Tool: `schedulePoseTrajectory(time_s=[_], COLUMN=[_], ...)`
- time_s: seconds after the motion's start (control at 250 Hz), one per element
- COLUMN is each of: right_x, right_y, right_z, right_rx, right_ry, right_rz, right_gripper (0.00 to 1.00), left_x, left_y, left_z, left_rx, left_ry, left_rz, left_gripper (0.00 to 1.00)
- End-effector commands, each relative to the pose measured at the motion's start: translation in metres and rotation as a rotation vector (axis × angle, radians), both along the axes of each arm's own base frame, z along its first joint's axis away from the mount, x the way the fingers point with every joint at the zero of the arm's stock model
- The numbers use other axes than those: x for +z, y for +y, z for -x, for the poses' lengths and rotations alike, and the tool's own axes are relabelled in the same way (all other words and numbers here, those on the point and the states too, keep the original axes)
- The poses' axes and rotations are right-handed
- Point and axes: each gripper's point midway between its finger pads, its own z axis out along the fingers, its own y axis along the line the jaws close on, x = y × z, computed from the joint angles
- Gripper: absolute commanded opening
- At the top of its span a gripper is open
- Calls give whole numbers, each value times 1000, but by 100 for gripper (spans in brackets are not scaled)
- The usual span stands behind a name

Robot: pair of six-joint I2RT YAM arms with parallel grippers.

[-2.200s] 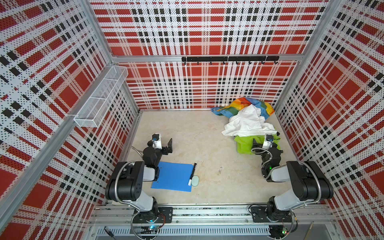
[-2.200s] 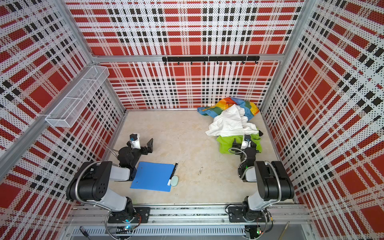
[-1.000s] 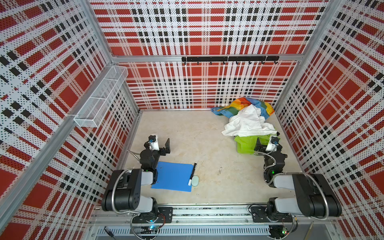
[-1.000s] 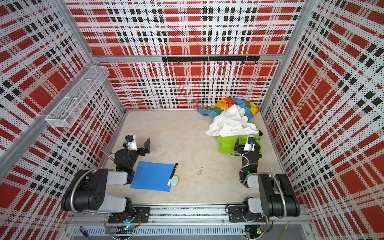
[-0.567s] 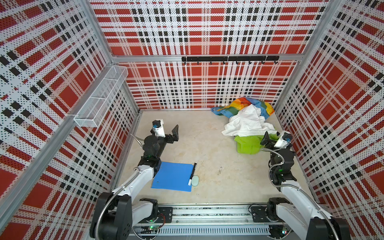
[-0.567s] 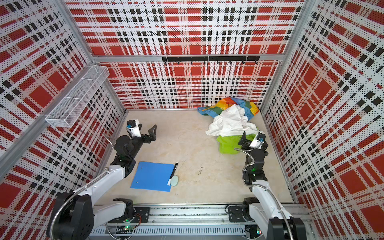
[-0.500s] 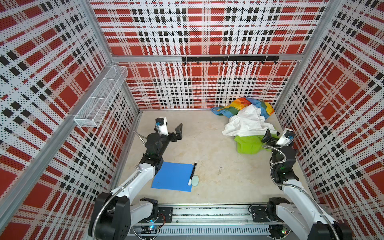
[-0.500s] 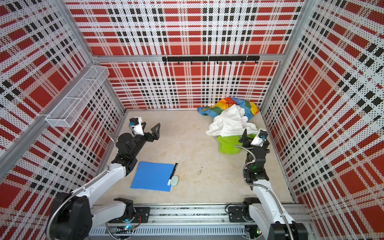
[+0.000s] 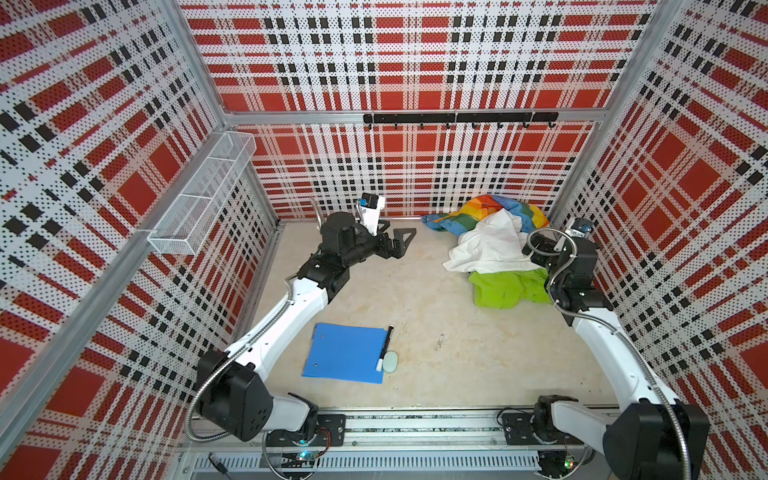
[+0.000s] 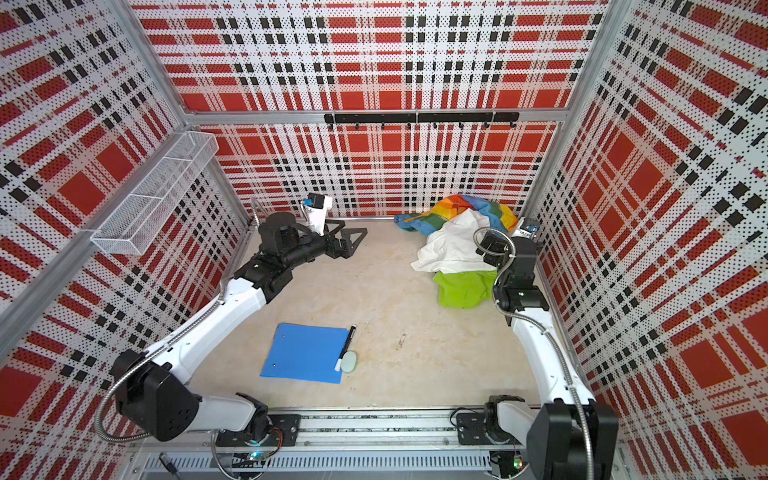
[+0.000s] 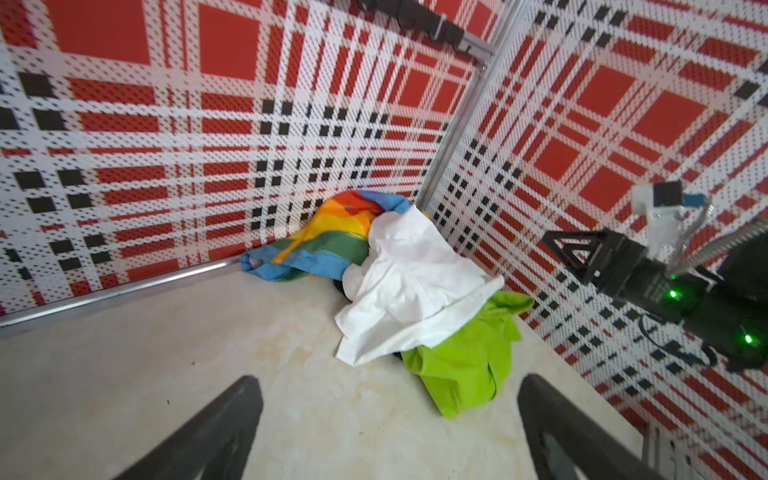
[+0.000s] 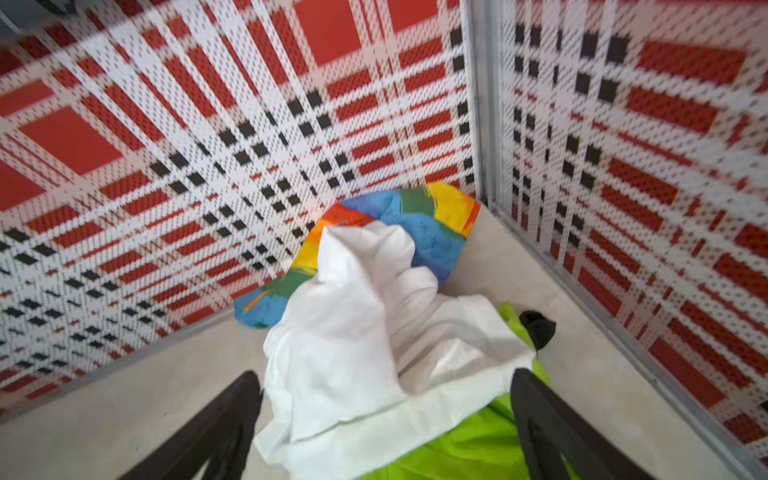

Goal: Pick out a specific cloth from the pile

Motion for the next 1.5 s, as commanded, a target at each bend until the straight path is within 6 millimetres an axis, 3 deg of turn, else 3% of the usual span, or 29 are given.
schedulePoseTrajectory(time_s=[0.0, 0.18, 0.336, 0.5, 0.664, 0.752, 0.852, 0.964, 1.032, 1.1, 1.285, 1.497], right_x=[-30, -62, -108, -134, -173, -183, -196, -203, -200, -188, -129, -60], right_y=[4, -18, -16, -28, -49, -56, -53, -53, -54, -57, -65, -56], right_z=[-6, -10, -11, -23, -28, -32, -40, -44, -44, -44, -51, -80], right_rx=[79, 29, 31, 10, -49, -82, -58, -70, -81, -89, -97, -89], right_ry=[133, 259, 366, 405, 478, 482, 467, 461, 434, 408, 293, 198], right_rz=[-125, -102, -164, -204, -280, -268, -286, -322, -319, -299, -233, -183], right_gripper=[100, 100, 100, 100, 100, 100, 79, 39, 22, 12, 4, 3], left_x=[-30, -24, -18, -19, -21, -21, -22, -25, -26, -27, -22, -21], left_y=[-11, -8, -3, 2, 11, 15, 15, 14, 12, 10, 12, 11], left_z=[19, 27, 28, 22, 14, 10, 11, 8, 10, 11, 13, 15], left_rx=[-109, -82, -49, -52, -34, -26, -23, -27, -32, -33, -24, -9], left_ry=[85, 77, 53, 65, 79, 95, 88, 107, 105, 98, 85, 61], left_rz=[-56, -25, -44, -17, 10, 31, 23, 31, 28, 18, 18, -7], left_gripper=[99, 99, 99, 99, 99, 99, 99, 99, 99, 99, 99, 99])
